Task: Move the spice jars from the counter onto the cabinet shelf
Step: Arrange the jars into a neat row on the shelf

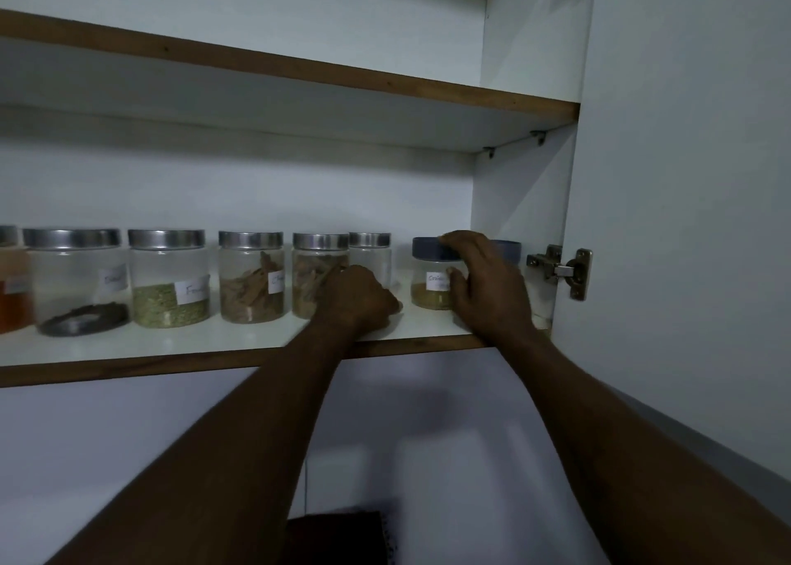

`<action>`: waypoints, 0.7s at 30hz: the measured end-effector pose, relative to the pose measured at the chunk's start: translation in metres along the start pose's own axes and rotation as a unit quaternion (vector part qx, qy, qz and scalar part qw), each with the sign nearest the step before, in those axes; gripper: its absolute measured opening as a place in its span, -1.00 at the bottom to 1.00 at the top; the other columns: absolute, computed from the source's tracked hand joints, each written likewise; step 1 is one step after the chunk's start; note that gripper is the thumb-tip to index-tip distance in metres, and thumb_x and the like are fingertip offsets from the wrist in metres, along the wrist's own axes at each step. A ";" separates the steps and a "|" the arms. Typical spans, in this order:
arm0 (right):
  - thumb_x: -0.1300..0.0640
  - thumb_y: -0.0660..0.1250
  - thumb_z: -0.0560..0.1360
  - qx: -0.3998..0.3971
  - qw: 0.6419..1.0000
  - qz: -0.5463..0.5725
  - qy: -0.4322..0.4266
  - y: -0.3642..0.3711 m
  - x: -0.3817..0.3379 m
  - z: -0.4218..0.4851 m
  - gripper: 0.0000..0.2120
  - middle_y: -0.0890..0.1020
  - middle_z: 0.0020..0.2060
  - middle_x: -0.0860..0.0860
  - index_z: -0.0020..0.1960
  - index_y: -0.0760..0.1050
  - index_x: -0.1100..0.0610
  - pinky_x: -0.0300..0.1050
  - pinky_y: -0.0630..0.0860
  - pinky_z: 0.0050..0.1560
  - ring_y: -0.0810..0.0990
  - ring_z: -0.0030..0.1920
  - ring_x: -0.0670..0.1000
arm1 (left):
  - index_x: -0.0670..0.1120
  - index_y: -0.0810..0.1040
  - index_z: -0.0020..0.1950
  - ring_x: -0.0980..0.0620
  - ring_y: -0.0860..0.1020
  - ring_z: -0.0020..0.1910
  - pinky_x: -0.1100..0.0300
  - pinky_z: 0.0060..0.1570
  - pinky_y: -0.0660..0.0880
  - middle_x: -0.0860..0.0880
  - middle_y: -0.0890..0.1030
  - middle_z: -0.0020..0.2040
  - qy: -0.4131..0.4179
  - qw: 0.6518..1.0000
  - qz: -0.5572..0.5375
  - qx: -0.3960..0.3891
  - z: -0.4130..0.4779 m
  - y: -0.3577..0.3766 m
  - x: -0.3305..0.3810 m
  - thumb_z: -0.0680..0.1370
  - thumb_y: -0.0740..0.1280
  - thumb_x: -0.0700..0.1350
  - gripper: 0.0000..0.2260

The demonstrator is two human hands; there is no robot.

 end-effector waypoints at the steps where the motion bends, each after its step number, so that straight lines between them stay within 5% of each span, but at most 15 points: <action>1: 0.17 0.36 0.56 -0.006 1.000 0.013 -0.010 0.006 -0.010 0.002 -0.55 0.49 0.36 -0.08 0.42 0.42 -0.01 -0.12 0.58 0.03 0.51 0.02 -0.17 | -0.22 0.67 0.02 -0.07 0.65 -0.06 0.11 -0.11 0.56 -0.15 0.69 -0.03 -0.008 1.000 -0.014 0.000 0.000 -0.004 -0.004 0.47 0.53 0.04 -0.67; 4: 0.15 0.36 0.56 -0.052 0.998 0.041 -0.019 0.032 -0.038 0.010 -0.49 0.42 0.46 -0.08 0.49 0.39 0.00 -0.11 0.57 0.11 0.58 0.04 -0.08 | -0.29 0.65 0.04 -0.20 0.70 -0.03 -0.04 0.02 0.65 -0.23 0.70 -0.03 -0.034 0.996 -0.084 0.005 -0.002 -0.006 -0.008 0.49 0.47 -0.09 -0.73; 8: 0.22 0.39 0.55 -0.103 0.994 0.030 0.033 0.049 -0.050 0.025 -0.30 0.26 0.61 -0.01 0.62 0.21 0.06 0.03 0.47 0.40 0.44 0.45 0.08 | -0.24 0.65 0.05 -0.13 0.68 0.01 0.12 -0.06 0.56 -0.16 0.71 0.00 -0.024 0.998 -0.021 0.059 -0.009 -0.010 -0.006 0.53 0.46 0.11 -0.61; 14: 0.16 0.48 0.49 -0.180 0.983 -0.011 0.036 0.071 -0.056 0.032 -0.08 0.08 0.66 0.05 0.67 0.01 0.14 0.13 0.53 0.29 0.42 0.46 0.19 | -0.26 0.49 0.31 -0.19 0.58 0.25 0.01 0.18 0.53 -0.22 0.60 0.27 -0.032 0.992 -0.064 0.103 -0.015 -0.009 -0.006 0.54 0.46 -0.04 -0.56; 21: 0.27 0.48 0.46 -0.119 0.991 0.039 0.046 0.061 -0.055 0.032 -0.27 0.38 0.53 0.11 0.57 0.29 0.15 0.11 0.48 0.38 0.48 0.41 0.20 | -0.23 0.27 0.45 -0.19 0.51 0.35 -0.01 0.24 0.45 -0.21 0.51 0.38 -0.052 0.996 -0.033 0.061 -0.005 -0.001 -0.005 0.57 0.42 0.05 -0.40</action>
Point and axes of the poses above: each hand's wrist, its own z-axis towards the middle knuckle, its own y-axis out of the palm, x = y × z, the point moved 4 cm from there along z, towards the middle knuckle
